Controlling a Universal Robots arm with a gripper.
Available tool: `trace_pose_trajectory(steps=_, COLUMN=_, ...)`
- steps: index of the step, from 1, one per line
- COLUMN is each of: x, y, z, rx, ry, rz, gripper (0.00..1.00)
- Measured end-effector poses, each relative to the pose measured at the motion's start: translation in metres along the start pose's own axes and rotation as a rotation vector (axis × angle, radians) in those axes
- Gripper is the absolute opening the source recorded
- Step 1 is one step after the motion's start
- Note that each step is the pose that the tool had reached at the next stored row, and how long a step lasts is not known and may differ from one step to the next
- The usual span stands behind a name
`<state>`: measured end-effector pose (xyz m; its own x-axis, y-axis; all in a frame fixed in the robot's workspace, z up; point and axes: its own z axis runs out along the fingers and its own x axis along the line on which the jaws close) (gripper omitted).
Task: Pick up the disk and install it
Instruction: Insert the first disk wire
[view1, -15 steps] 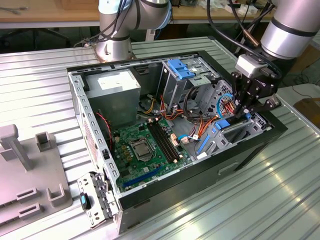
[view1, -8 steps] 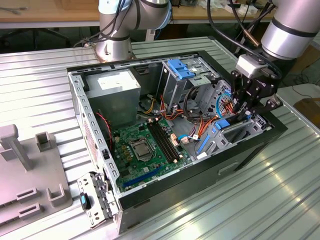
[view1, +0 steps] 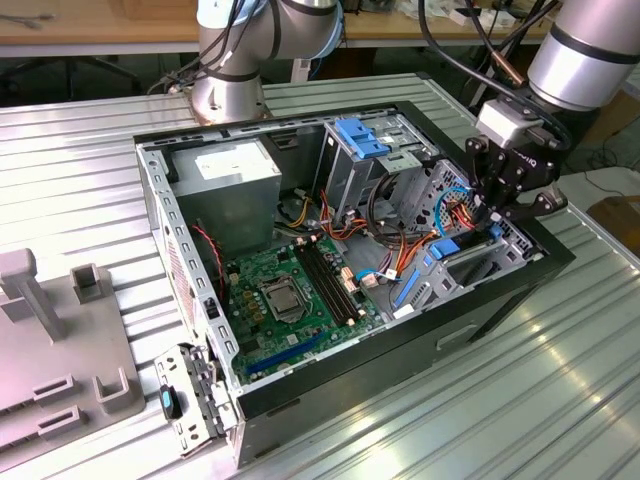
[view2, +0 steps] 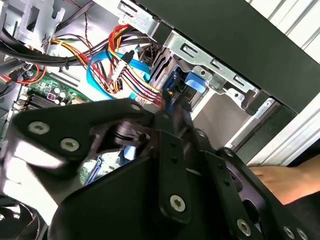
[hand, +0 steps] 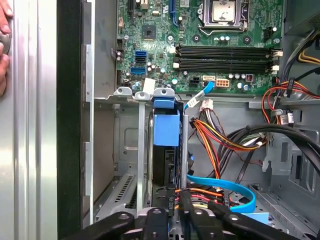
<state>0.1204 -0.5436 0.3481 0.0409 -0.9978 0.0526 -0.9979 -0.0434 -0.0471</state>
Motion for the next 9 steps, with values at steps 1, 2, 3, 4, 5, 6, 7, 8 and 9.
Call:
trace_pose_trajectory(steps=1, x=0.0, y=0.0, z=0.0, rx=0.0, ry=0.0, rz=0.0, gripper=0.16)
trace_pose_trajectory(steps=2, x=0.0, y=0.0, z=0.0, rx=0.0, ry=-0.0001, rz=0.0, gripper=0.11)
trace_pose_trajectory(steps=3, x=0.0, y=0.0, z=-0.0001, rx=0.0, ry=0.0, rz=0.0, gripper=0.11)
trace_pose_trajectory(steps=4, x=0.0, y=0.0, z=-0.0001, rx=0.0, ry=0.0, rz=0.0, gripper=0.11)
trace_pose_trajectory(steps=5, x=0.0, y=0.0, z=-0.0001, rx=0.0, ry=0.0, rz=0.0, gripper=0.11)
trace_pose_trajectory(steps=6, x=0.0, y=0.0, z=-0.0001, rx=0.0, ry=-0.0001, rz=0.0, gripper=0.11)
trace_pose_trajectory(steps=7, x=0.0001, y=0.0, z=-0.0005, rx=0.0, ry=0.0001, rz=0.0, gripper=0.11)
trace_pose_trajectory(steps=8, x=0.0002, y=-0.0002, z=-0.0034, rx=0.0, ry=0.0003, rz=0.0, gripper=0.11)
trace_pose_trajectory(steps=9, x=0.0004, y=-0.0003, z=-0.0063, rx=0.0, ry=-0.0001, rz=0.0, gripper=0.11)
